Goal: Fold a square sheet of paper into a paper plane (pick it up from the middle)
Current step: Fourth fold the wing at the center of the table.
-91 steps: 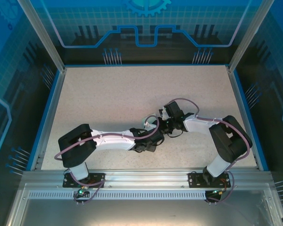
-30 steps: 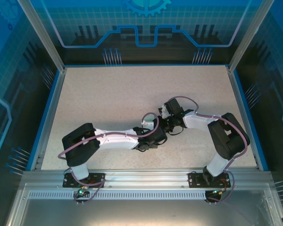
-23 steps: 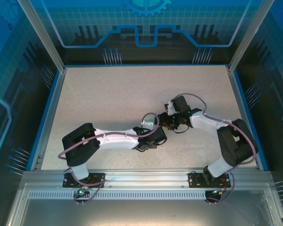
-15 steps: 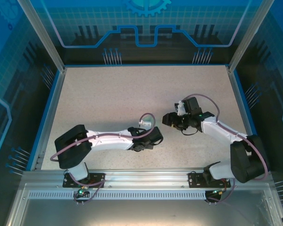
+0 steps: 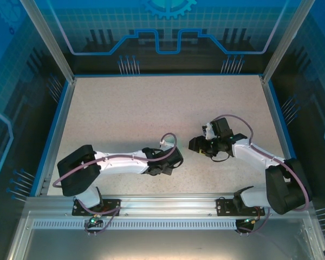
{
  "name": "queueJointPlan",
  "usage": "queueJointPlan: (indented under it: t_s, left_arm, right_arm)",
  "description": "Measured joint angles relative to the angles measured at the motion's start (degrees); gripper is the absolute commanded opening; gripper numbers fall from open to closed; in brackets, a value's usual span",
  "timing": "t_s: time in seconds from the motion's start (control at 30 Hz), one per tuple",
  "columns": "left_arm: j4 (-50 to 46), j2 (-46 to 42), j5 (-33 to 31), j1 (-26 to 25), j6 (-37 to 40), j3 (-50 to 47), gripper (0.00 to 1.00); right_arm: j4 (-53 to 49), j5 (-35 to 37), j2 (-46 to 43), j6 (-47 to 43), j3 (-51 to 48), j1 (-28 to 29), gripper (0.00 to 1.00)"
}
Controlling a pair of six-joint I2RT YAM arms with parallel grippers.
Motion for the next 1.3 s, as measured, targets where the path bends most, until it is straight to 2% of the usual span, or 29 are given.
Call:
queueJointPlan:
  t_s: [0.23,0.4,0.43,0.77,1.3]
  left_arm:
    - [0.9,-2.5,1.0,0.2,2.5,-3.5,0.0]
    - [1.4,-2.3,1.0,0.3,2.8,-3.7,0.07]
    - [1.4,-2.0,1.0,0.3,2.7,-3.7,0.1]
    - [2.2,0.3,1.9,0.3,-1.4,-2.4,0.18]
    - [0.6,3.5,3.0,0.0,-9.1,2.8,0.25]
  right_arm:
    - [0.3,-0.3,0.0,0.0,-0.4,0.0,0.55]
    - [0.7,-0.5,0.0,0.1,-0.4,0.0,0.55]
    - [0.9,-0.5,0.0,0.1,-0.4,0.1,0.55]
    - [1.8,-0.5,1.0,0.3,-0.4,1.2,0.55]
    - [3.9,-1.0,5.5,0.5,-0.4,4.3,0.55]
